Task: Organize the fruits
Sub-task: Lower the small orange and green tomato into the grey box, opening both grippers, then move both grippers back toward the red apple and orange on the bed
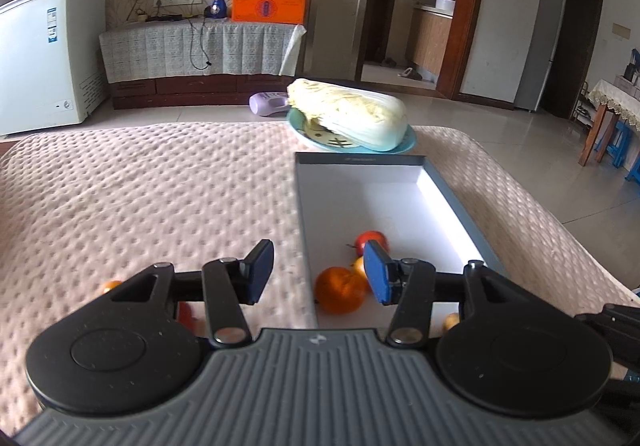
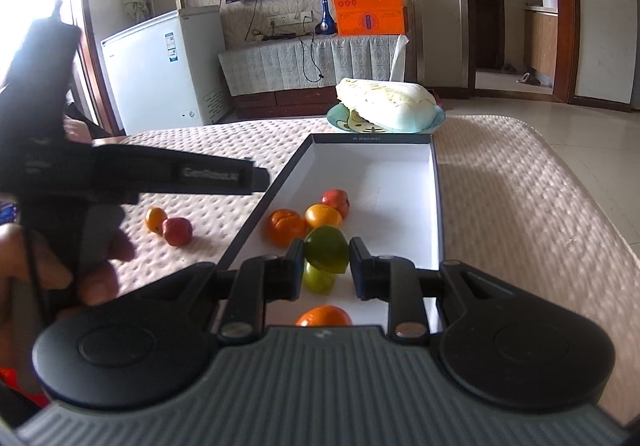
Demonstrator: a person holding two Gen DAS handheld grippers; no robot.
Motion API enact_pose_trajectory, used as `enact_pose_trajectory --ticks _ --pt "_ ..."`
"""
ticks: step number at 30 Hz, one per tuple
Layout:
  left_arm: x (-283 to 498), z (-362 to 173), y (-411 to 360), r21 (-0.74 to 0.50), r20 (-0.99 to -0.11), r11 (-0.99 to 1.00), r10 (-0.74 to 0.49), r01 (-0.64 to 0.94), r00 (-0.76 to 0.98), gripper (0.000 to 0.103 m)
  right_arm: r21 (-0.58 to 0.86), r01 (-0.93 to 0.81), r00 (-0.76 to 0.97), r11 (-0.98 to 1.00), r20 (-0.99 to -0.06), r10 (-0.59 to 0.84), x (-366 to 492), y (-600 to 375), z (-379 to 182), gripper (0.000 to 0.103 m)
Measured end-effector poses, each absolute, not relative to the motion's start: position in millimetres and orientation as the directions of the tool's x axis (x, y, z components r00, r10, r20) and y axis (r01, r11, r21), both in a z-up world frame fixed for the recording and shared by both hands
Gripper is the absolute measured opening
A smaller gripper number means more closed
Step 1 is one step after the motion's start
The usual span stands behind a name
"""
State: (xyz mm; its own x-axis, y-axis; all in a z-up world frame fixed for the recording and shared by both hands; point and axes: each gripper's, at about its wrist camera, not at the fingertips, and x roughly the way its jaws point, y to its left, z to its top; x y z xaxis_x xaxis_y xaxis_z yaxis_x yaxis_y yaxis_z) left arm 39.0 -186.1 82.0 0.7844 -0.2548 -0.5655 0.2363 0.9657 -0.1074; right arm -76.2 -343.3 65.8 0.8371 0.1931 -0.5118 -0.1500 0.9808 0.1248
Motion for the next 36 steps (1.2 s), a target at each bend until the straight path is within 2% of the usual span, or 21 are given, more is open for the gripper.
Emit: enact_pose_trajectory --ticks 16,17,18,20,36 --pt "25 85 -105 -0.066 -0.578 0.985 -0.166 0.157 0.799 0.056 0.141 -0.1 0.84 0.985 -0.518 0.159 -49 -311 56 0.029" --pt "24 85 -99 -0.065 -0.578 0.986 -0.162 0.152 0.8 0.056 0.139 -0.09 0.841 0.986 -0.521 0.15 -48 -309 55 0.033" --pt "23 85 -94 -0.065 -0.578 0.987 -0.157 0.147 0.8 0.056 0.136 -0.081 0.843 0.987 -0.519 0.141 -48 -308 55 0.041" --pt "22 86 -82 -0.061 -0.576 0.989 -0.144 0.134 0.804 0.056 0.131 -0.07 0.854 0.989 -0.505 0.128 -48 -306 55 0.045" --pt "21 85 -18 -0.073 -0.582 0.997 -0.059 0.02 0.811 0.056 0.14 -0.126 0.867 0.982 -0.466 0.177 -44 -273 57 0.045"
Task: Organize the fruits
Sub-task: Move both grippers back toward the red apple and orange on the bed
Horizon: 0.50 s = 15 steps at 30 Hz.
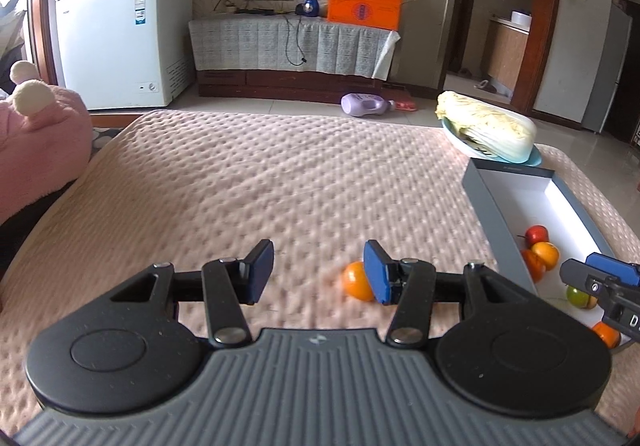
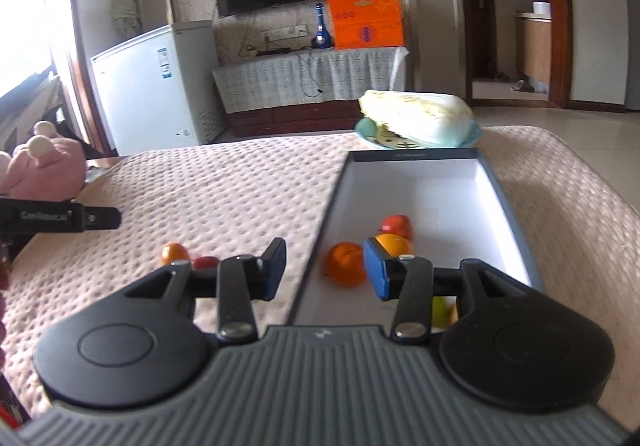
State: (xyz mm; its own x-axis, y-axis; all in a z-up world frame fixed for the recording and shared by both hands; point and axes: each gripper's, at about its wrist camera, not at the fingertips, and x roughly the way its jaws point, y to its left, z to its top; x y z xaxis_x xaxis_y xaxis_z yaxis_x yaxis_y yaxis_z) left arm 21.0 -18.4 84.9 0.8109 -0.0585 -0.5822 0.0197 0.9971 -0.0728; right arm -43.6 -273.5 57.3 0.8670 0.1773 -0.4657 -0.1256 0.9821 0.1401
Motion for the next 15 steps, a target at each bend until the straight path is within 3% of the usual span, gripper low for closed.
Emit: enact_pose_trajectory --ticks 5,15 --pt "20 83 -9 -0.076 -0.586 0.997 -0.044 -0.001 0.809 0.056 0.127 -0.214 0.86 0.969 -0.446 0.249 -45 -248 57 0.045" --pt "18 79 10 -0.071 -0.596 0.997 -0.022 -0.026 0.802 0.056 0.105 -0.316 0.808 0.943 -0.492 0.325 -35 -202 43 0.045"
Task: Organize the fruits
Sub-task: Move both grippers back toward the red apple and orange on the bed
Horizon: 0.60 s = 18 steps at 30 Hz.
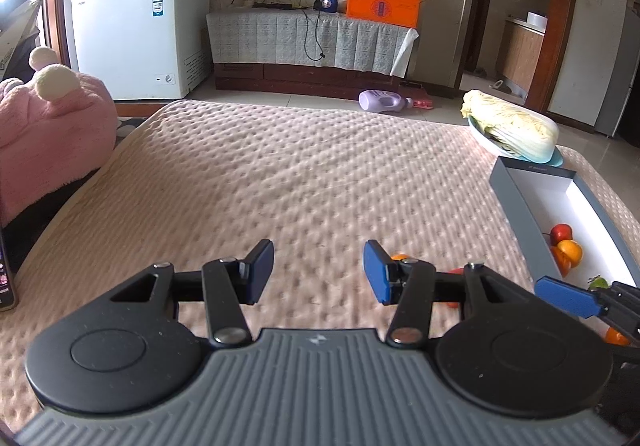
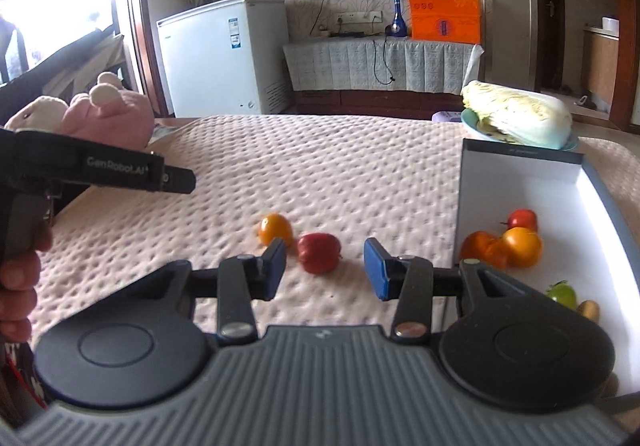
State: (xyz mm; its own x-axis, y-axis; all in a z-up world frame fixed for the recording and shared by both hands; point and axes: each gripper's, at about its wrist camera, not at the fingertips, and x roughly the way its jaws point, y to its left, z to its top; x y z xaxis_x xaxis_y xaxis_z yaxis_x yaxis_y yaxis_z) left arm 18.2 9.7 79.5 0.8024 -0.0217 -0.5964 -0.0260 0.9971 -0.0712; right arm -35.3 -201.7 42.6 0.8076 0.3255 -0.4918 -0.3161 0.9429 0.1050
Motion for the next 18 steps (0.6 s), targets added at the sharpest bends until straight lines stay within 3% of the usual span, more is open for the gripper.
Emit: enact_pose_trajectory --ticks 18 --pt "20 68 29 -0.087 -0.623 0.996 -0.025 -0.037 0.781 0.056 0.087 -0.261 0.764 0.961 -0.59 0.261 6 -174 14 0.045"
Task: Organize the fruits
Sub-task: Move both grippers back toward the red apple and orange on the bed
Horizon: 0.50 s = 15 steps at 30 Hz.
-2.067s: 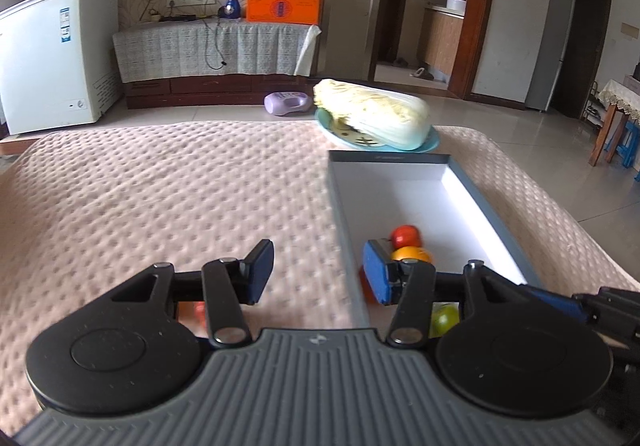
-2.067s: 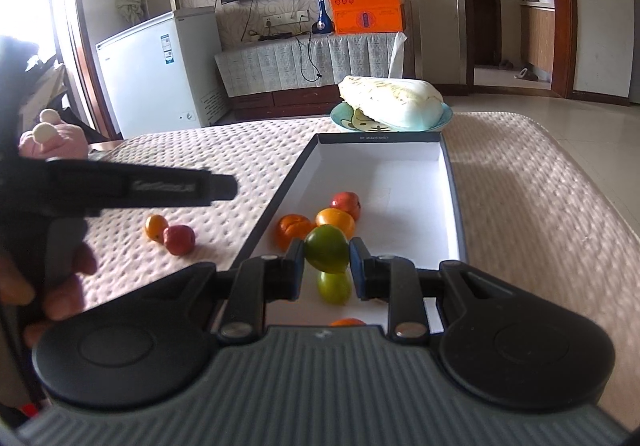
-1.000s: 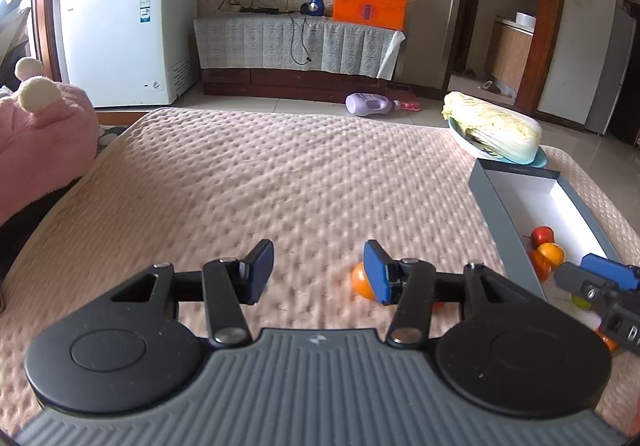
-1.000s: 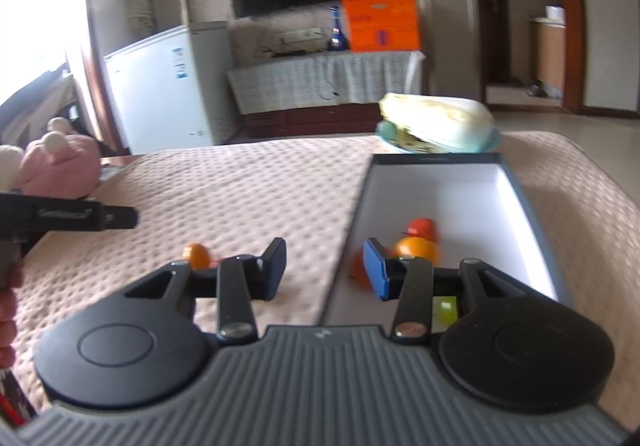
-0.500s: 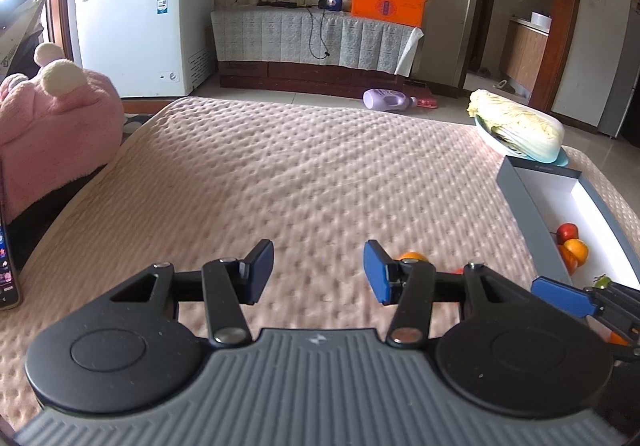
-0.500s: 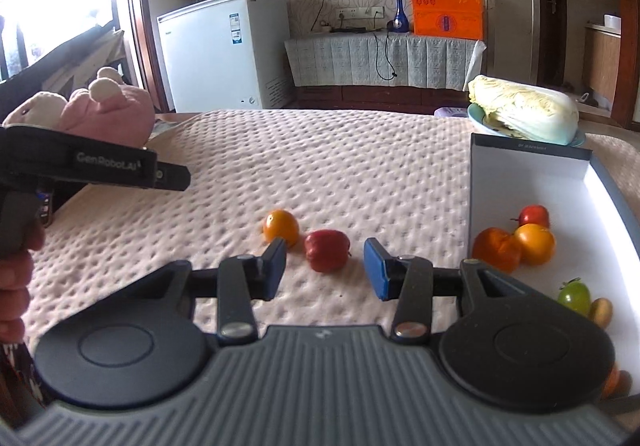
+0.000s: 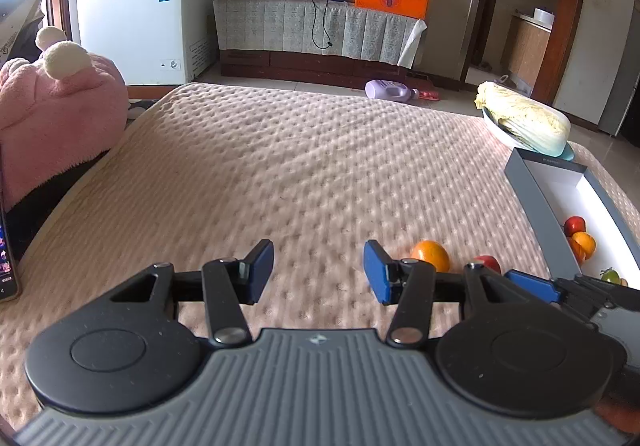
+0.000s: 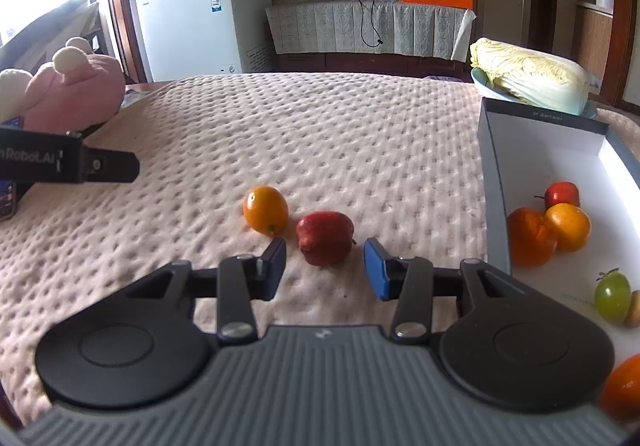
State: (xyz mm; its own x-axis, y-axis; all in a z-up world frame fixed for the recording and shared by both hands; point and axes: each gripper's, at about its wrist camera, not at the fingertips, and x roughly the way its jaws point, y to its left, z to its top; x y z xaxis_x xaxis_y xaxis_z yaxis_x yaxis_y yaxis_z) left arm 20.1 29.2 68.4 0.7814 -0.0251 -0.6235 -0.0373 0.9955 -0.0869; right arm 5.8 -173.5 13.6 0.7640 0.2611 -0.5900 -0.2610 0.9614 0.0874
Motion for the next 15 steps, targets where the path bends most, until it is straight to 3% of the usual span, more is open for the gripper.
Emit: enact_pose_trajectory --ticks 11,15 --pt "24 60 24 -0.082 -0.64 0.996 -0.033 -0.026 0.767 0.056 0.069 -0.252 0.763 0.965 -0.599 0.242 14 -165 8 0.044" --pt "27 57 18 -0.076 -0.645 0.997 -0.038 -0.015 0.763 0.056 0.102 -0.249 0.762 0.963 -0.593 0.26 15 -170 8 0.034"
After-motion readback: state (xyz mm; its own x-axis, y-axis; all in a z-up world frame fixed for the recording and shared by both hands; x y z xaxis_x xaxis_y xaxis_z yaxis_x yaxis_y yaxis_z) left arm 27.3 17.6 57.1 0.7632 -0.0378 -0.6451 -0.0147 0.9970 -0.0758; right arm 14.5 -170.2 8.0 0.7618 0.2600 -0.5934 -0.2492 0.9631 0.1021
